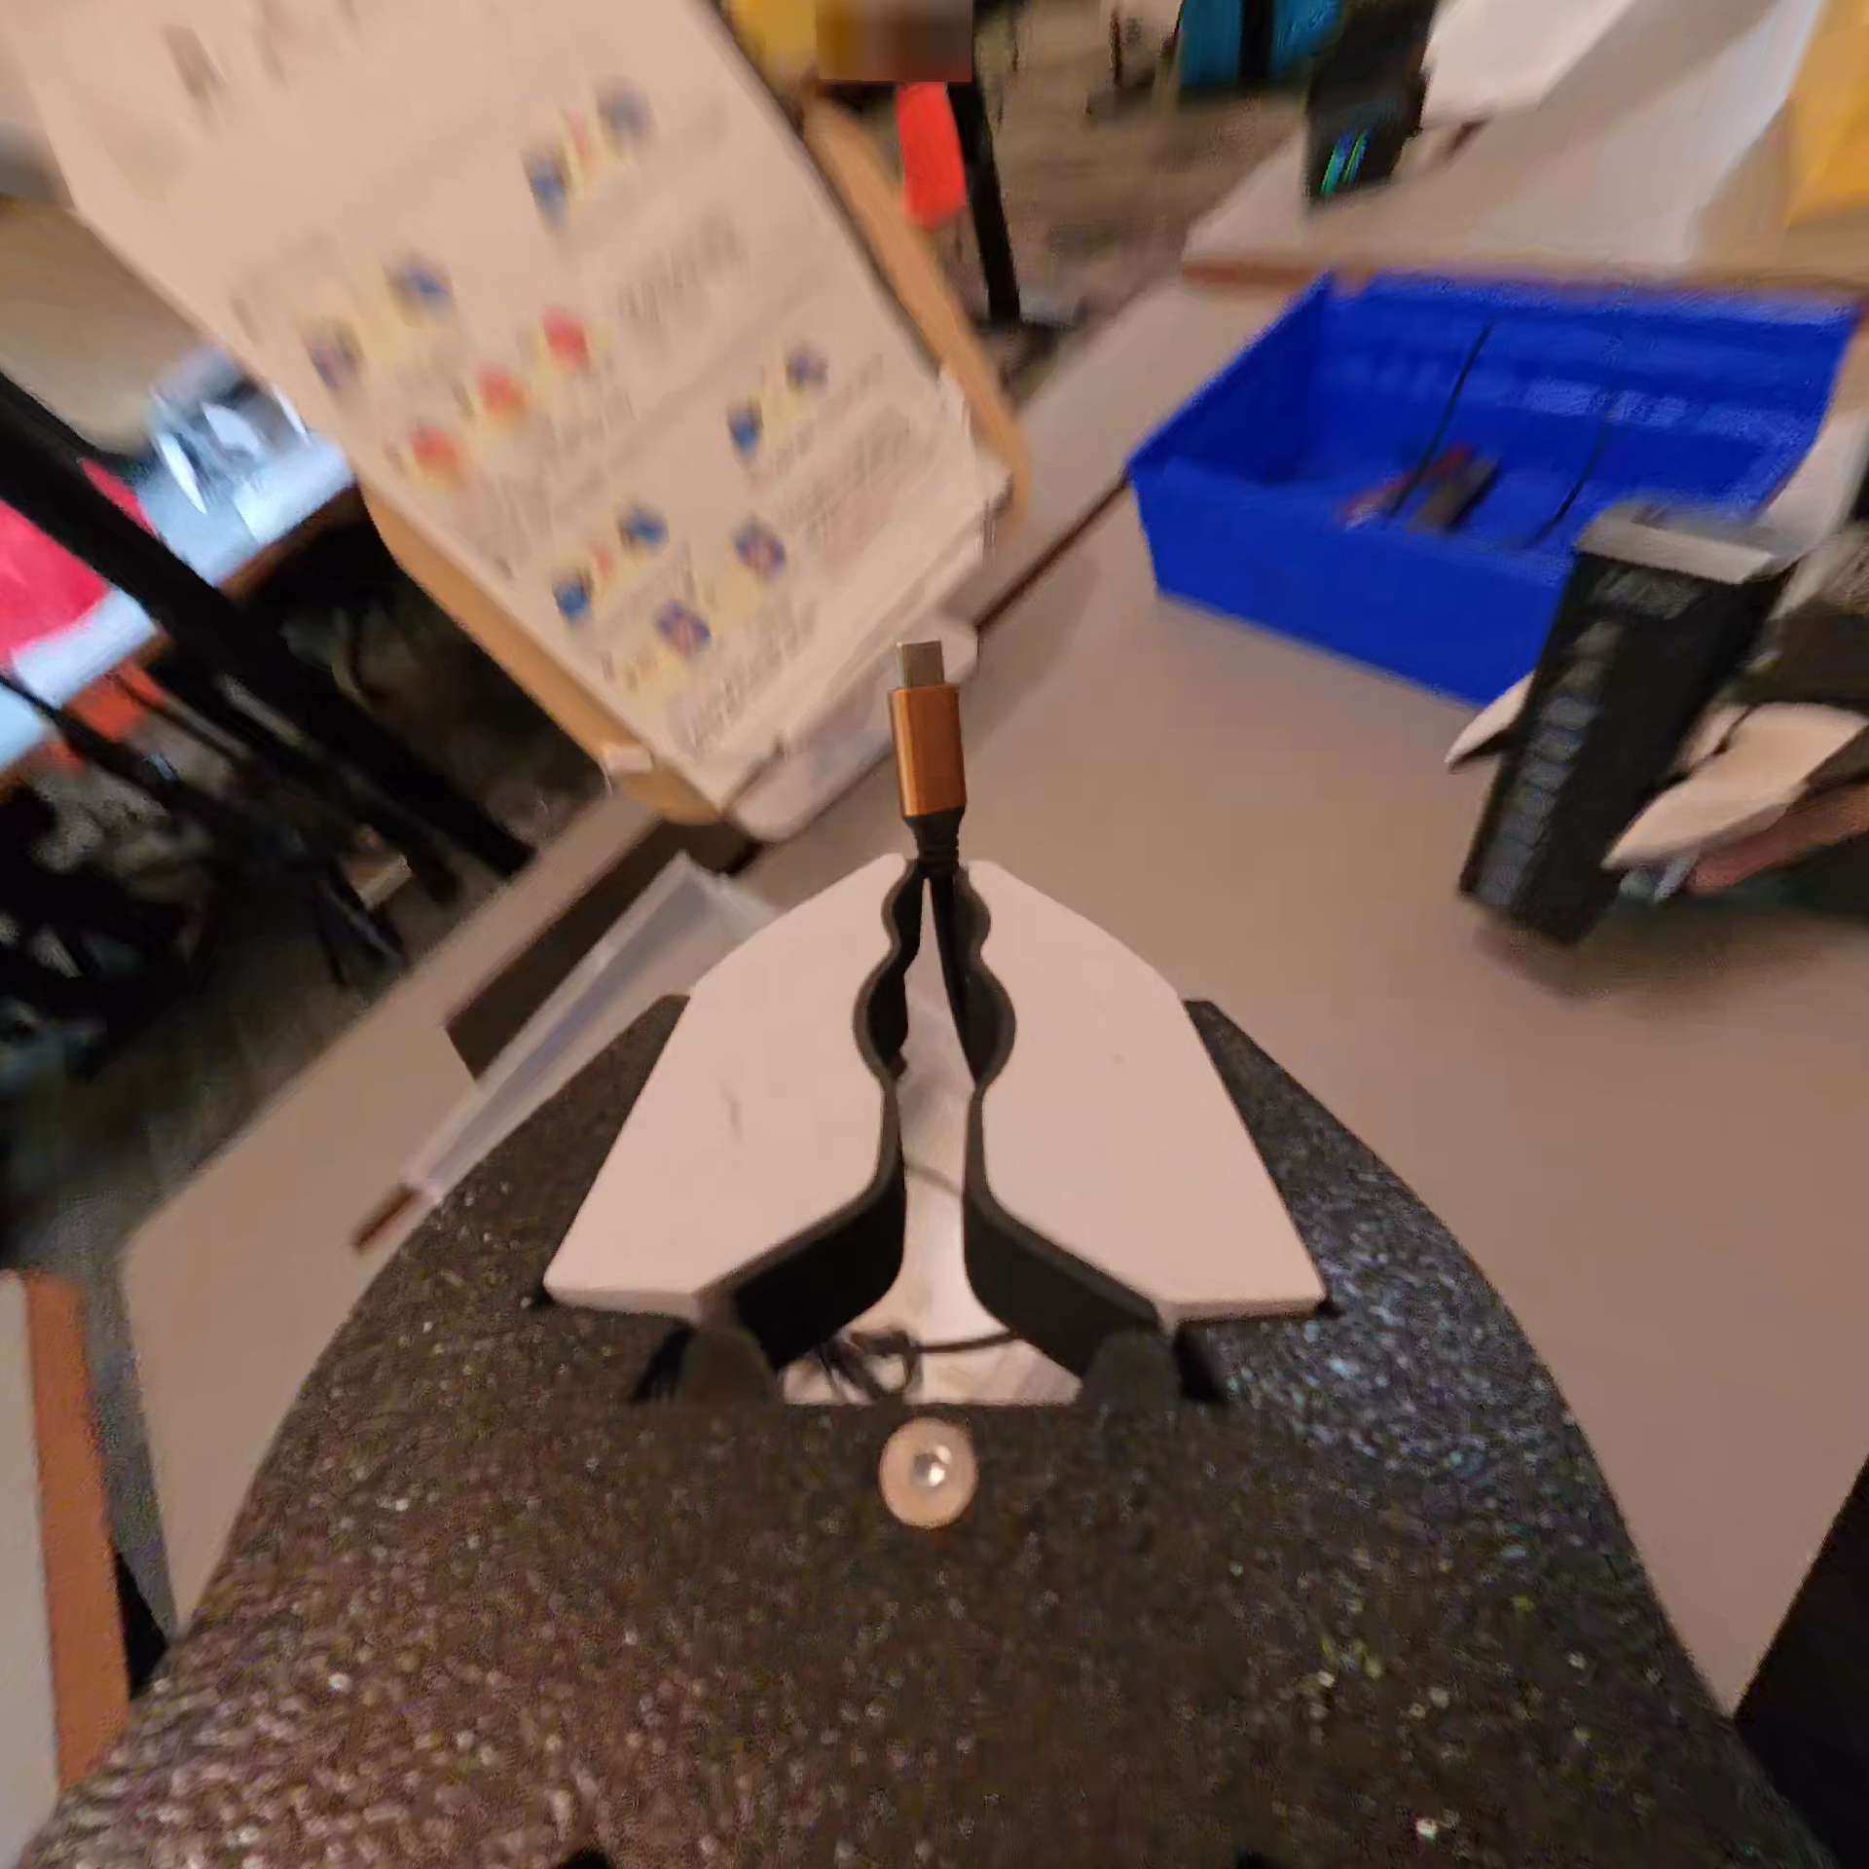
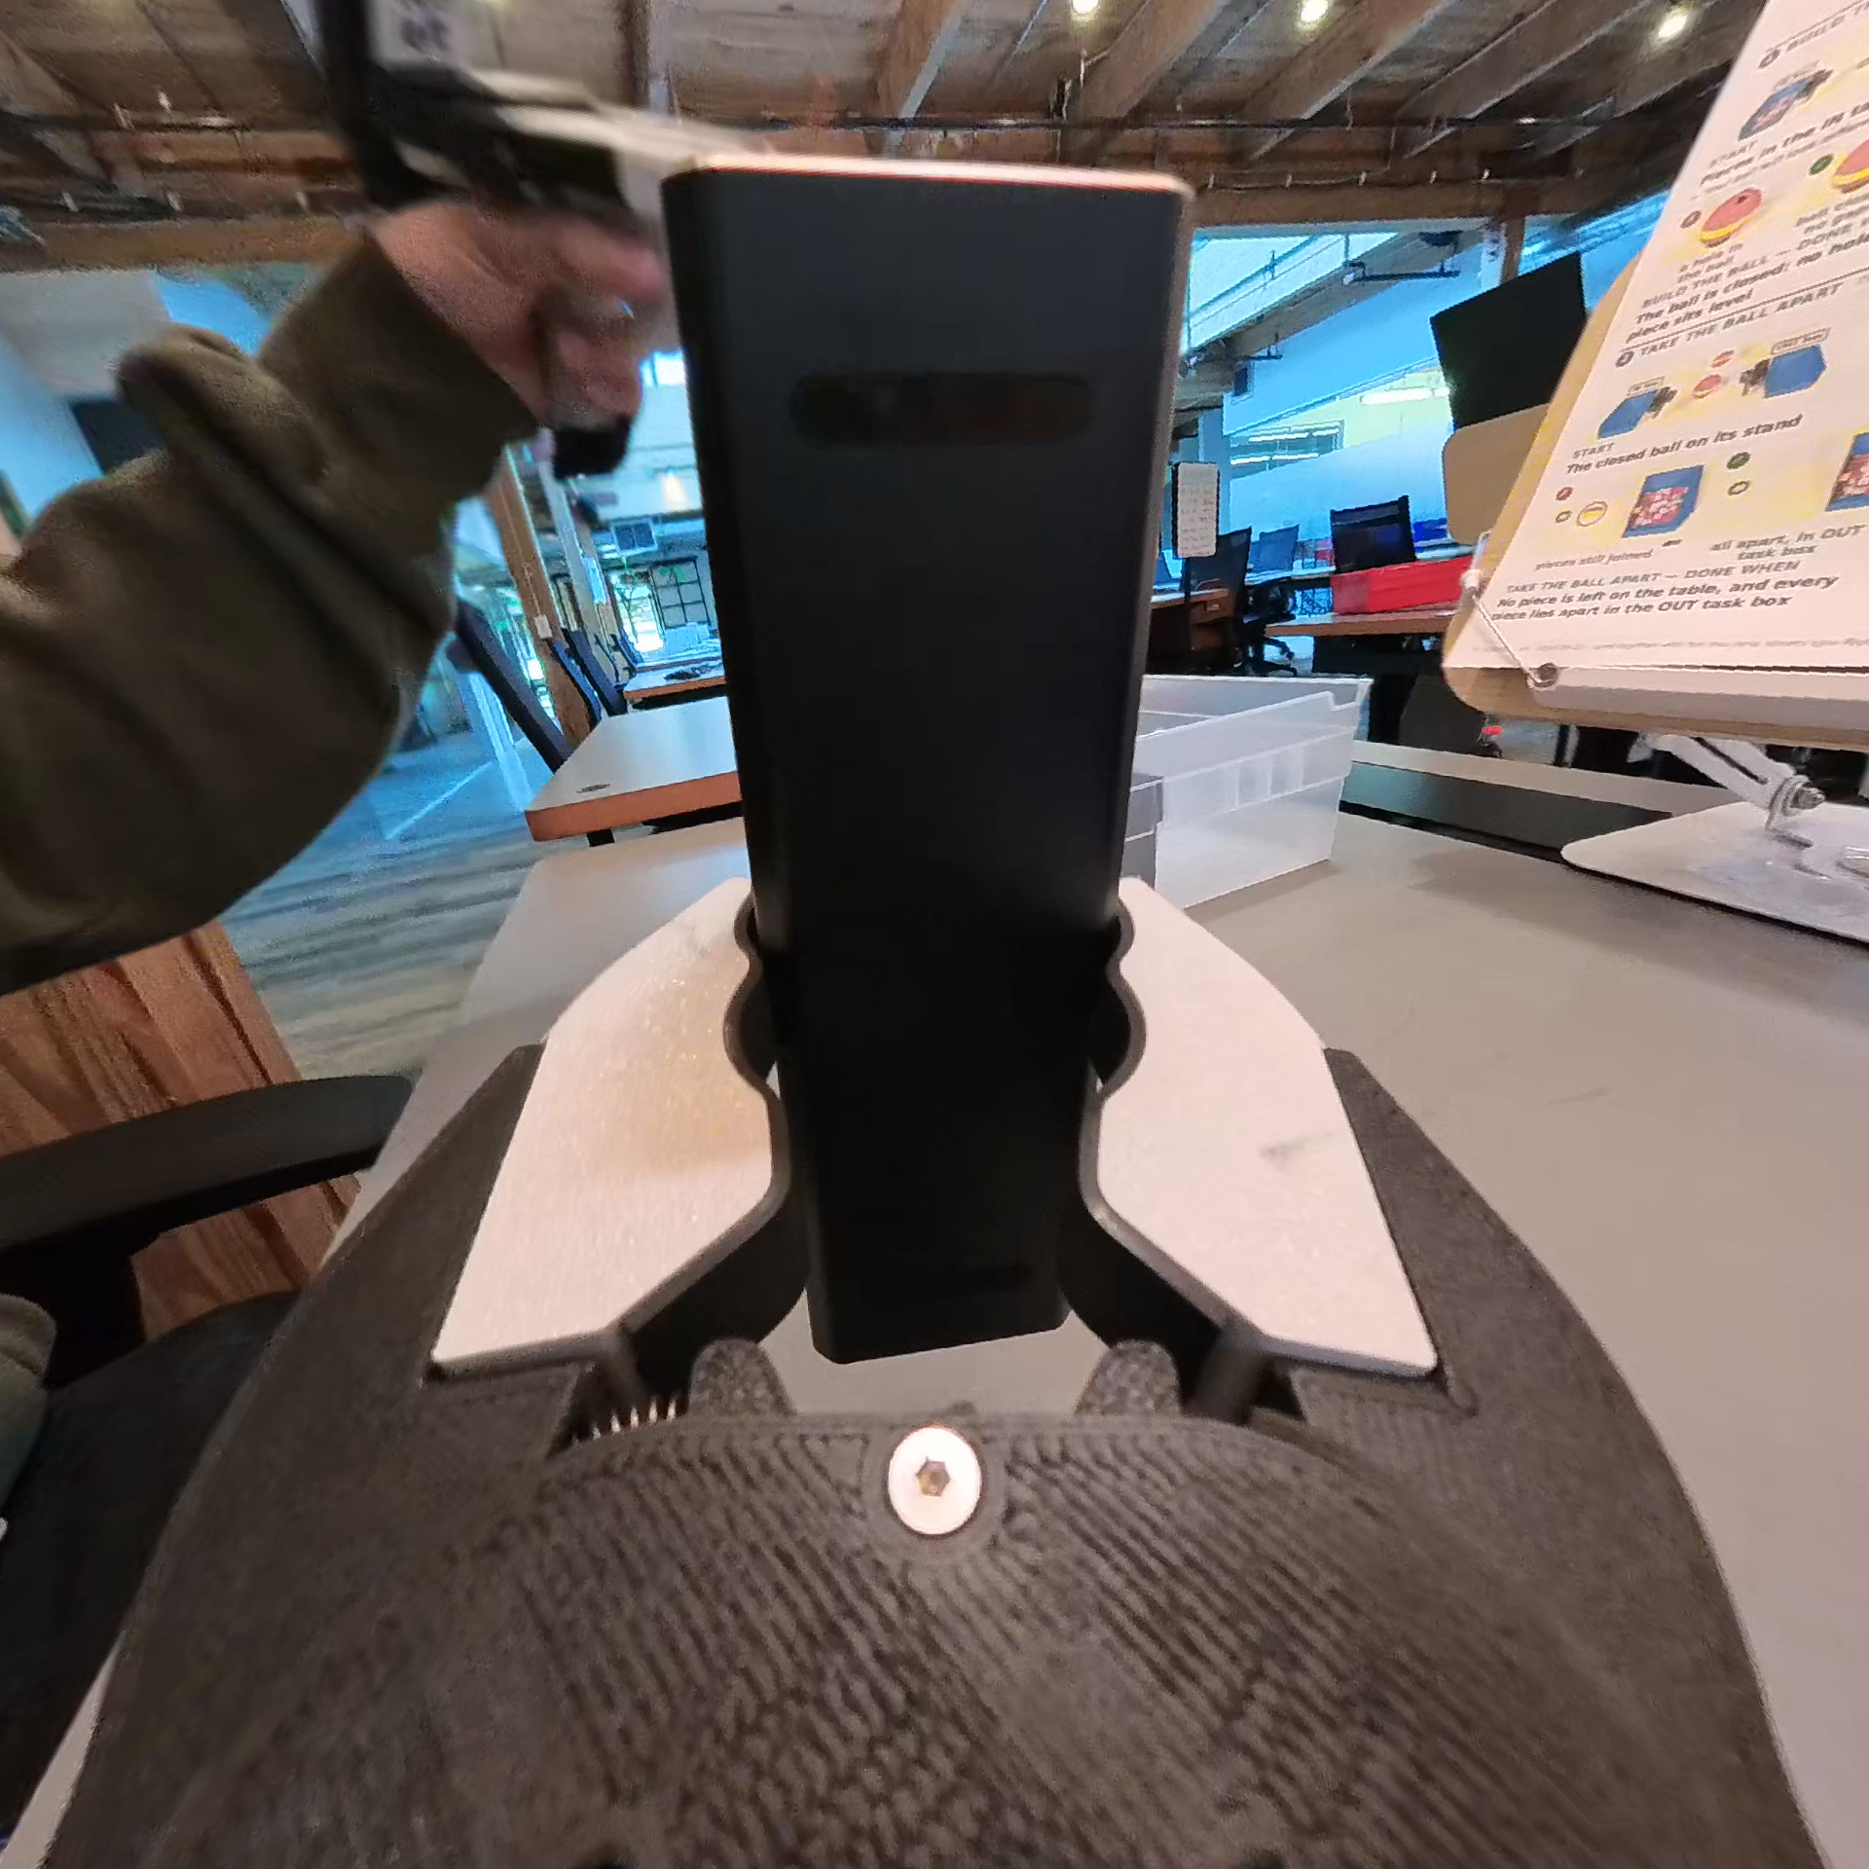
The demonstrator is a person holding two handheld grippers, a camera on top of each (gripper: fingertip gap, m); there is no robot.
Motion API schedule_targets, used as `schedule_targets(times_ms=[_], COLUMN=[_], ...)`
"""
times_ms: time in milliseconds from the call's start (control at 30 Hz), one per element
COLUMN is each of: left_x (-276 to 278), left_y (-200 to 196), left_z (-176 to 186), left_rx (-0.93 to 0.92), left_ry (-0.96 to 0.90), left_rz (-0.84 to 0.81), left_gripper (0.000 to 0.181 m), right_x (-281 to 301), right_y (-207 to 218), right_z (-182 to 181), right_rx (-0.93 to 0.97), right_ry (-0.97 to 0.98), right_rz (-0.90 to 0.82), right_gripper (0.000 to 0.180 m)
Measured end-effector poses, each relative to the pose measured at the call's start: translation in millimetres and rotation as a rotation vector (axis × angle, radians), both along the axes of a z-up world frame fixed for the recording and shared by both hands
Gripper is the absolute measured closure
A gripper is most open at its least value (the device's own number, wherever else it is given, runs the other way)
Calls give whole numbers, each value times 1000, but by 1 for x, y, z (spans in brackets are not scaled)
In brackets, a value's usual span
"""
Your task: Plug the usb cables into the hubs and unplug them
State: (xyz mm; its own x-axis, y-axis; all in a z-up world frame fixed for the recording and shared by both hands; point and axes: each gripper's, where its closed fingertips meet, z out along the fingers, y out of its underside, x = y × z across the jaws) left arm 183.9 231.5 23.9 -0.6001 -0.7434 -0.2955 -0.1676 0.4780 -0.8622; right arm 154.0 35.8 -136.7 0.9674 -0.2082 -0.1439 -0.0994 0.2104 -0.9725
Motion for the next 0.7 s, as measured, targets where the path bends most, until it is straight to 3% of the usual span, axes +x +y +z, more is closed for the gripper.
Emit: schedule_targets(times_ms=[33, 133, 267, 367, 500, 600, 700], left_x=[-9, -42, -64, -75, -89, -97, -95], left_y=[-11, -54, -104, -136, -130, -102, -64], left_z=[27, 84, 86, 35, -57, -107, -143], left_rx=[-21, -92, -115, -266, -356, -446, -552], left_ry=[-73, -183, -257, -239, -208, -122, 1], left_rz=[-27, -174, -325, -460, -542, -493, -343], left_gripper=[176, 176, 176, 176, 176, 175, 175], right_x=[1, 5, 8, 9, 11, 11, 9], right_y=[-1, -7, -12, -21, -31, -33, -32], right_z=[1, 3, 5, 12, 10, 9, 9], right_rx=[11, 44, 54, 95, 101, 103, 104], right_ry=[10, 28, 26, 8, 3, 6, 2], right_rz=[-2, -13, -37, -53, -77, -75, -54], right_gripper=[118, 118, 118, 118, 118, 118, 117])
